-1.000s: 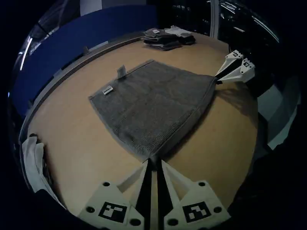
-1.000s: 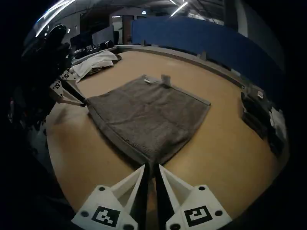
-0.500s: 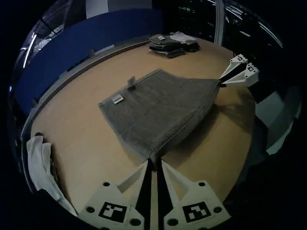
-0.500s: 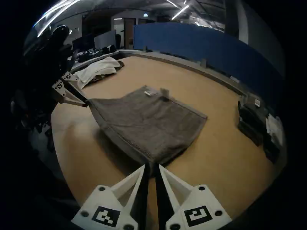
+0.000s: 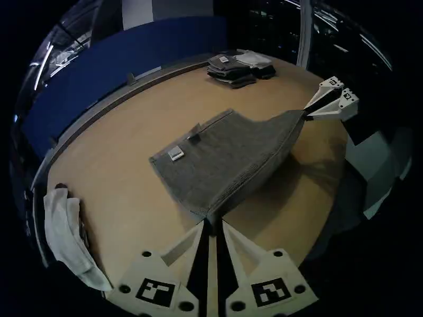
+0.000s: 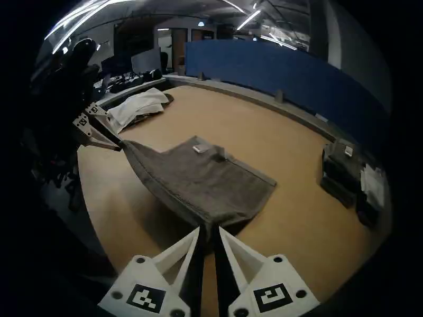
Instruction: Fold towel
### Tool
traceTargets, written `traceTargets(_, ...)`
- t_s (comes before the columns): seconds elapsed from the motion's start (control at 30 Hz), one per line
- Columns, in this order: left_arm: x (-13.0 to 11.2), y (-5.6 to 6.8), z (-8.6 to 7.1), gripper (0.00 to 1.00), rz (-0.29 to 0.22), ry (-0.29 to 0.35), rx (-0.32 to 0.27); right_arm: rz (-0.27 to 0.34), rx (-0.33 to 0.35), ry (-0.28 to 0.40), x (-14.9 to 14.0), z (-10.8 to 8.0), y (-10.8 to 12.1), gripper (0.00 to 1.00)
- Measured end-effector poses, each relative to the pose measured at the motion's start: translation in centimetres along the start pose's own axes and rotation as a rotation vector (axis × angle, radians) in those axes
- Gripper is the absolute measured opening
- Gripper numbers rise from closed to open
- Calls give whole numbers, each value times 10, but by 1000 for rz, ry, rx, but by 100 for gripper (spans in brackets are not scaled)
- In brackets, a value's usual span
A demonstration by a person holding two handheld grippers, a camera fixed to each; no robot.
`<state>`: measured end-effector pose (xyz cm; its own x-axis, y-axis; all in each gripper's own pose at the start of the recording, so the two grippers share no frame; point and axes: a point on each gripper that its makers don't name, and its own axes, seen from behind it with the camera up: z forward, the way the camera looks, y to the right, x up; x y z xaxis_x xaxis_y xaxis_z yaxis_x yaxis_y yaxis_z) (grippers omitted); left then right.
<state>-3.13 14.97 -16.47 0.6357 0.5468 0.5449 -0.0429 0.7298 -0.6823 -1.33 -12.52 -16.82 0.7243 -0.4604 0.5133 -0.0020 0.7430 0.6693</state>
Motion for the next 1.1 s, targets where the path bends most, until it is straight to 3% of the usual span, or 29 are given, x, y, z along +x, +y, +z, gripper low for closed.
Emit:
traceTargets(0.3, 3, 7, -14, 8, -6, -8, -5, 12, 9, 2, 5, -15, -4, 11)
traceTargets(1.1, 5, 8, -17, 8, -10, -18, -15, 8, 21, -4, 8, -18, -6, 11)
